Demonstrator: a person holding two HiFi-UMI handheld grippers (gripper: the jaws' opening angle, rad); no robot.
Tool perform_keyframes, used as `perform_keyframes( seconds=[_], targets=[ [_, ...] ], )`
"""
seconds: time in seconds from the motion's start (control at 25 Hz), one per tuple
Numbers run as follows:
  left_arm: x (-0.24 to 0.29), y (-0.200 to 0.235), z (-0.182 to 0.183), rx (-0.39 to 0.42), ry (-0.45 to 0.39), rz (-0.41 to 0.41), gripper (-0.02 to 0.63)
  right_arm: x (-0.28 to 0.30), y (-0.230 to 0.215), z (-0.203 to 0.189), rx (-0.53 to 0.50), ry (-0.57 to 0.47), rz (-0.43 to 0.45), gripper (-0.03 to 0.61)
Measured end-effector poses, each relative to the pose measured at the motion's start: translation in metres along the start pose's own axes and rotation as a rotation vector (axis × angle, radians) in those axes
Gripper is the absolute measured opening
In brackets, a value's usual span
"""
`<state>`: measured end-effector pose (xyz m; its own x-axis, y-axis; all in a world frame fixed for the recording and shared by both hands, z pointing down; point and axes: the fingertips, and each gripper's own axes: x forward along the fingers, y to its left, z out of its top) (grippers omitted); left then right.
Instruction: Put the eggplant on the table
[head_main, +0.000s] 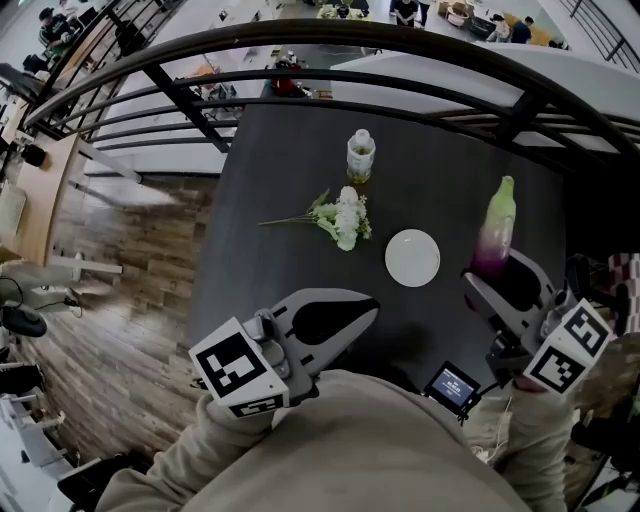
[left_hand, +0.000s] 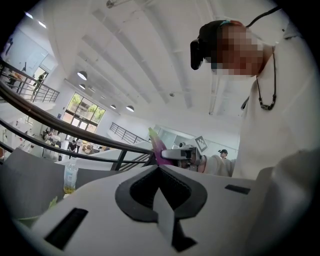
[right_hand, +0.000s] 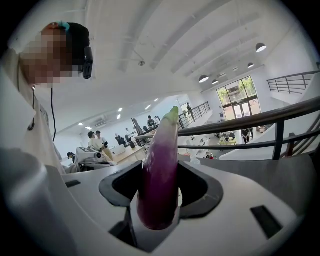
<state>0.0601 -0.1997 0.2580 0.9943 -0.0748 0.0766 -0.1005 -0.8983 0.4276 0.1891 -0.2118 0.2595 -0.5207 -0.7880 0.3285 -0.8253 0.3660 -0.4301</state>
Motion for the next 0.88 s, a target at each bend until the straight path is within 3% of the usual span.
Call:
perform_keyframes(
  seconds=[0.88],
  targets=[
    [-0.01,0.008,-0.041,-0.082,0.027,0.134,0.005,0.041,-0.05,-0.049,0.025,0.129,0.033,0.232]
  ],
)
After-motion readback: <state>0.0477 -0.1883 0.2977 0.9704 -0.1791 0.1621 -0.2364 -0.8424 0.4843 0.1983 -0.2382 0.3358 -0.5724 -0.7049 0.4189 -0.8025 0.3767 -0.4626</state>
